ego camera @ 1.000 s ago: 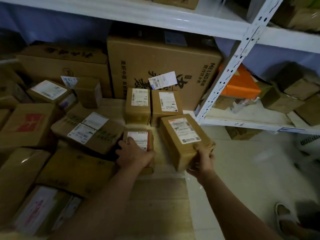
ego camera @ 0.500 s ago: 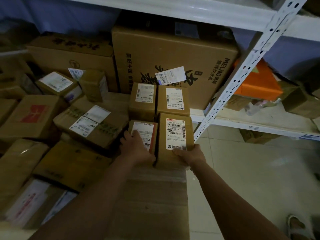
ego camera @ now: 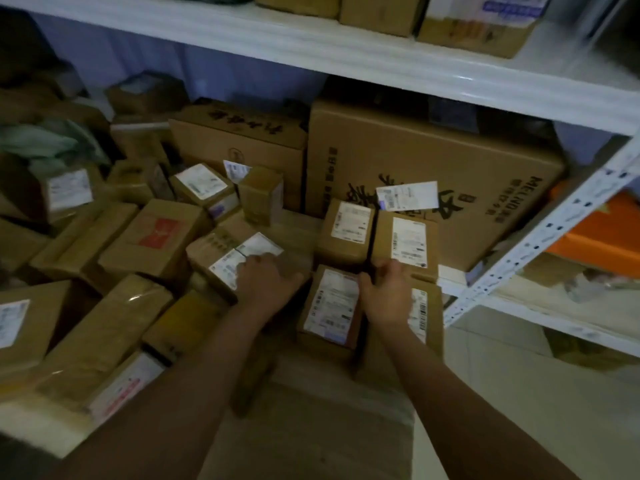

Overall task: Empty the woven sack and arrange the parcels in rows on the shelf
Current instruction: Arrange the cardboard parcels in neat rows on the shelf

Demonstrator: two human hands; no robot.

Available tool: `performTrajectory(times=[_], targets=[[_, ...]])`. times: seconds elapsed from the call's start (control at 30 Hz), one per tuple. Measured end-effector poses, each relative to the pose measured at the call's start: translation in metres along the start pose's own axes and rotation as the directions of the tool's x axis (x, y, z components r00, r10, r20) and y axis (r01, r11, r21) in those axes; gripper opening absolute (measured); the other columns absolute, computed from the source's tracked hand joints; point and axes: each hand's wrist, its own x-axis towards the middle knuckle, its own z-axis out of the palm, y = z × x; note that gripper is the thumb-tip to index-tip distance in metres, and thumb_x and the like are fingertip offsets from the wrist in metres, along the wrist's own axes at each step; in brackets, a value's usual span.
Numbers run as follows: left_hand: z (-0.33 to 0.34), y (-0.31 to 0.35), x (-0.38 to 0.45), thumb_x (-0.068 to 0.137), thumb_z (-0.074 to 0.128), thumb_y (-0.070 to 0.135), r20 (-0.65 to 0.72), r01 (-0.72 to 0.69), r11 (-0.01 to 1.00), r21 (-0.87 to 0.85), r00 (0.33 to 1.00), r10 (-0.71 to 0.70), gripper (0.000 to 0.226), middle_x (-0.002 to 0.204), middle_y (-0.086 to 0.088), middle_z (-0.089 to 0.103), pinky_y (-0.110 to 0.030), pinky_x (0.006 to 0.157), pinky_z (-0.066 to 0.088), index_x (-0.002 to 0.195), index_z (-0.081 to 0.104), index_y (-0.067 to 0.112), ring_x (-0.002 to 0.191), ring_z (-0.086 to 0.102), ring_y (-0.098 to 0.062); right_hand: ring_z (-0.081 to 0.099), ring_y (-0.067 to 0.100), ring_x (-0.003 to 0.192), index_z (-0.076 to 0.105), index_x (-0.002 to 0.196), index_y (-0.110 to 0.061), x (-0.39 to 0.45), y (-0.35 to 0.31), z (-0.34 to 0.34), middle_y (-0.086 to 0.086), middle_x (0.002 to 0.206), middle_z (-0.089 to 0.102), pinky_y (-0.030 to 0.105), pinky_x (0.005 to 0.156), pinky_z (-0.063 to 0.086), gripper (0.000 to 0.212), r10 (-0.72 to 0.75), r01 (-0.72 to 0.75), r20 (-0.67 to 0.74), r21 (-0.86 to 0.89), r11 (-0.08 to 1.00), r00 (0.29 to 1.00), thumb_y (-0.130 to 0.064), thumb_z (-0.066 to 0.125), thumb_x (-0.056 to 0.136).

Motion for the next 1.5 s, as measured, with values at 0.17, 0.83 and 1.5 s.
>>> performTrajectory(times=[0.17,0.83,1.5], targets=[[-0.043,-0.051,0.041,0.081,0.065,0.043,0.039,0.294,0.912,-0.285,0.955,-0.296,0.074,0.142,-0.021,0.042,-0.047,0.103,0.042,0.137,0.041,0.002,0.126,0.045,-0.040,0.052,0.023,0.116,0.051,0.129,-0.016,0.001,-0.043,0.055,0.007,0.139,0.042,0.033,0.090,0.046,0.045,-0.157,0.171,0.398,-0.001,0.985,0.904,-0.034,0.061,0.089],[-0.062,-0.030,0.207,0.072,0.065,0.056,0.015,-0.175,0.985,-0.001,0.984,0.175,0.093,0.150,-0.020,0.022,-0.049,0.112,0.027,0.146,0.023,0.019,0.136,0.026,-0.040,-0.024,0.037,0.143,-0.012,0.148,-0.036,0.014,-0.116,0.189,0.012,0.156,-0.028,0.069,0.110,-0.004,0.124,-0.002,0.405,0.630,-0.498,0.767,0.777,-0.070,0.070,0.061],[-0.050,-0.018,0.251,0.061,0.069,0.067,0.003,-0.203,0.973,0.110,0.979,0.204,0.105,0.151,-0.019,0.016,-0.055,0.104,0.030,0.143,0.021,0.022,0.134,0.028,-0.041,-0.004,0.039,0.145,-0.013,0.150,-0.022,0.026,-0.123,0.196,0.011,0.158,-0.017,0.064,0.112,0.008,0.130,-0.024,0.483,0.648,-0.541,0.689,0.761,-0.066,0.072,0.063]])
